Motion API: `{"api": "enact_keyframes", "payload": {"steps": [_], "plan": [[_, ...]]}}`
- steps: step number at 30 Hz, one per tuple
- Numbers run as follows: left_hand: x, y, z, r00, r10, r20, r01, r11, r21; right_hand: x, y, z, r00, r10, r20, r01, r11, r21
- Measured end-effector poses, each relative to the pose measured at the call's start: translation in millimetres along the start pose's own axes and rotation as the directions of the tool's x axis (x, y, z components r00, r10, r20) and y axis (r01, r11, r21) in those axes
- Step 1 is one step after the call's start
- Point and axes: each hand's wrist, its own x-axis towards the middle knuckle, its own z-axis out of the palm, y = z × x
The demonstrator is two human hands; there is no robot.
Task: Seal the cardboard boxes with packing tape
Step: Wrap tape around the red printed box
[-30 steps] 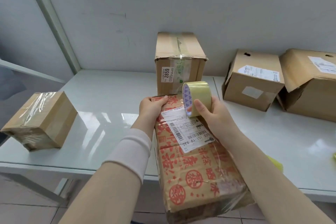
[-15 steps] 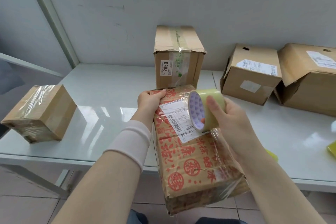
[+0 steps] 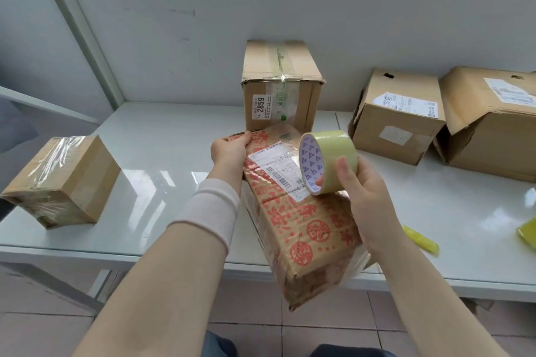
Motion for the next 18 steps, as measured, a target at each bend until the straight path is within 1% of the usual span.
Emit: {"api": "enact_keyframes", "payload": {"steps": [2,5,7,9,10,11,13,16,18], "plan": [[7,3,3,1.000,-0.005,-0.005,0.005,1.000,-0.009,8,3,4,0.999,-0.021,0.031,0.021,1.000,-0.001],[10,8,4,0.999,0.017,0.040,-0.019,0.999,0.045,7,7,10,0.998,-0.055,0.040,0.057,0.998,-0.029],[5,4,2,0.995,0.070,0.074,-0.082,0.984,0.160,5,9,9,0.998,-0.062,0.014,0.063,0.998,-0.029],[-10,-10,0,0.985,0.091,0.144,-0.128,0.953,0.273,4,8,8,0.998,-0.061,0.014,0.062,0.998,-0.032],[-17,-16,0,0.981,0.085,0.173,-0.133,0.950,0.284,4,8,9,0.998,-0.056,0.015,0.056,0.998,-0.040],[-21,-20,0,0.981,0.084,0.175,-0.129,0.957,0.261,5,6,10,0.999,-0.044,0.014,0.044,0.998,-0.050],[-20,-22,1,0.988,0.085,0.132,-0.111,0.972,0.207,4,0,10,0.999,-0.035,-0.008,0.034,0.998,-0.059],[-17,-19,4,0.988,0.095,0.122,-0.122,0.963,0.242,-4,-13,-3,0.996,-0.062,-0.070,0.056,0.995,-0.080],[-19,-19,4,0.988,0.096,0.118,-0.123,0.960,0.249,-13,-17,-16,0.996,-0.056,-0.069,0.050,0.995,-0.087]]}}
